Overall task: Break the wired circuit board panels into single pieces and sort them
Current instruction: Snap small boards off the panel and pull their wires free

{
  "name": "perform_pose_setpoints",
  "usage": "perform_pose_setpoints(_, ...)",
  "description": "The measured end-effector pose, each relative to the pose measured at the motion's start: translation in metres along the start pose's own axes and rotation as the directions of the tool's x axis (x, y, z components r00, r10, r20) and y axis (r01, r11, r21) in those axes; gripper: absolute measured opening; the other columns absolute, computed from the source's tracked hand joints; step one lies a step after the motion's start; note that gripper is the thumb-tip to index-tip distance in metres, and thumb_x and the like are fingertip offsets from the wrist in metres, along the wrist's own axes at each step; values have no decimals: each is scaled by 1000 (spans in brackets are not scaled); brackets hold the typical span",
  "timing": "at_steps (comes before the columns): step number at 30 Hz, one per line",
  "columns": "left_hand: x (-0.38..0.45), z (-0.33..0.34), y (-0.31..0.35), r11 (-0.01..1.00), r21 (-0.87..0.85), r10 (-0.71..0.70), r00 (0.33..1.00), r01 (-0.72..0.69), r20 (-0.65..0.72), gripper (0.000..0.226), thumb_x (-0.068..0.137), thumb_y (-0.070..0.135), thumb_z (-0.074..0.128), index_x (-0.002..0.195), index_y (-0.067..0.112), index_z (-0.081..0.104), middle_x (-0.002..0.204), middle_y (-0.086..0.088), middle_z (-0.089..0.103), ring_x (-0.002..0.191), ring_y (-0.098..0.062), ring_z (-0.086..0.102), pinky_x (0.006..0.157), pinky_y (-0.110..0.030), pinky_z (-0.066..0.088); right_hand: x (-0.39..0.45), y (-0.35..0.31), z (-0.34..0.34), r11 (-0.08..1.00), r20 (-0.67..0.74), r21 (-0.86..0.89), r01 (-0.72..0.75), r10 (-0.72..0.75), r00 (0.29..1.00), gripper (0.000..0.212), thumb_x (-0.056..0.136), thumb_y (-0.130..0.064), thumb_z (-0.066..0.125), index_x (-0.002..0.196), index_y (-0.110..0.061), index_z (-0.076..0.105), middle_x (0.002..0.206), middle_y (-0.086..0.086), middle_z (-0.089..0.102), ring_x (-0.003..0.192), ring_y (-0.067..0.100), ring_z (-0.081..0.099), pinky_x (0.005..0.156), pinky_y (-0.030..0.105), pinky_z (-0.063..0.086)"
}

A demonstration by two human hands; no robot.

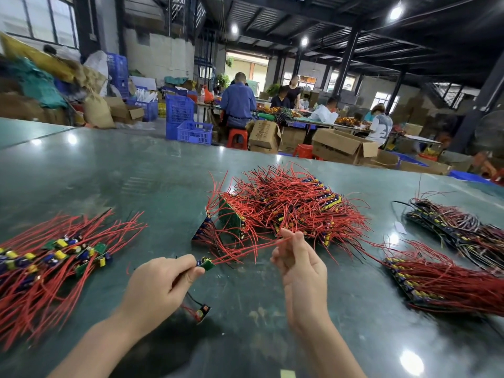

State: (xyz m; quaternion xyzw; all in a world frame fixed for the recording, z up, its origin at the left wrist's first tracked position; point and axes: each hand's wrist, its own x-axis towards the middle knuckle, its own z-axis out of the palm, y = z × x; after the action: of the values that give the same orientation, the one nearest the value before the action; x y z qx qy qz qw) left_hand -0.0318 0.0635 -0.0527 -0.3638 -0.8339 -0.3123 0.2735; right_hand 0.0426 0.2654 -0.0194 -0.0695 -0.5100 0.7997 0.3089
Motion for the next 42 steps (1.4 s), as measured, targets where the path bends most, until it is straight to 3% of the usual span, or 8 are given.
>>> perform_pose_setpoints(7,0,1,1,996,68,61,998,-60,-4,57,97,56,24,59,19,45,43,4,40,40,-18,42,46,-13,19,2,1,-7,962,-25,-249,111,-121,992,9,80,-22,71,83,-28,76,65,-7,66,61,3,56,64,14,48)
perform_pose_setpoints(12,0,-1,-1,995,91,46,999,-47,6,60,97,56,22,59,18,48,43,5,41,39,-19,44,46,-13,19,2,0,-4,982,-27,-144,121,-126,992,17,80,-11,68,78,-26,75,72,-4,70,63,6,62,64,15,51)
perform_pose_setpoints(19,0,3,-2,991,-87,-100,993,105,63,47,84,60,33,64,20,48,45,4,36,54,-16,46,46,-31,29,2,-5,1,926,28,314,-210,212,977,9,68,-7,65,75,-5,70,66,4,67,56,8,64,56,16,55)
perform_pose_setpoints(23,0,-1,-1,995,-73,-67,996,71,63,35,84,57,34,77,23,42,49,-2,41,56,-17,46,47,-34,34,4,-5,0,916,-1,308,-258,271,962,8,66,-6,66,72,-6,71,64,5,67,54,8,64,55,16,55)
perform_pose_setpoints(29,-1,-3,-3,998,-20,-64,995,66,73,31,86,54,35,76,25,39,44,7,31,54,-17,45,44,-31,32,8,-5,-2,922,-36,305,-238,261,965,17,67,-8,65,84,-3,66,67,10,70,54,11,66,52,17,55)
perform_pose_setpoints(34,1,-7,-7,999,22,-47,997,46,66,30,87,52,35,76,25,38,42,9,26,49,-17,44,41,-25,26,8,-5,-3,914,-30,320,-248,271,962,9,67,-5,65,74,-4,71,67,11,69,55,13,66,51,17,54)
perform_pose_setpoints(37,3,-9,-10,995,8,-103,994,103,36,31,87,54,35,77,30,51,42,11,37,45,-9,42,44,-25,31,7,-4,-2,943,6,235,-234,239,971,9,69,-6,64,70,-7,73,70,11,70,59,13,68,54,18,55)
perform_pose_setpoints(42,7,-19,-19,973,166,-166,986,162,10,32,92,44,45,105,28,68,57,6,60,58,-27,61,50,-31,39,6,-2,-3,971,45,151,-187,182,982,21,75,-8,64,95,-3,68,87,17,72,71,18,69,64,22,56)
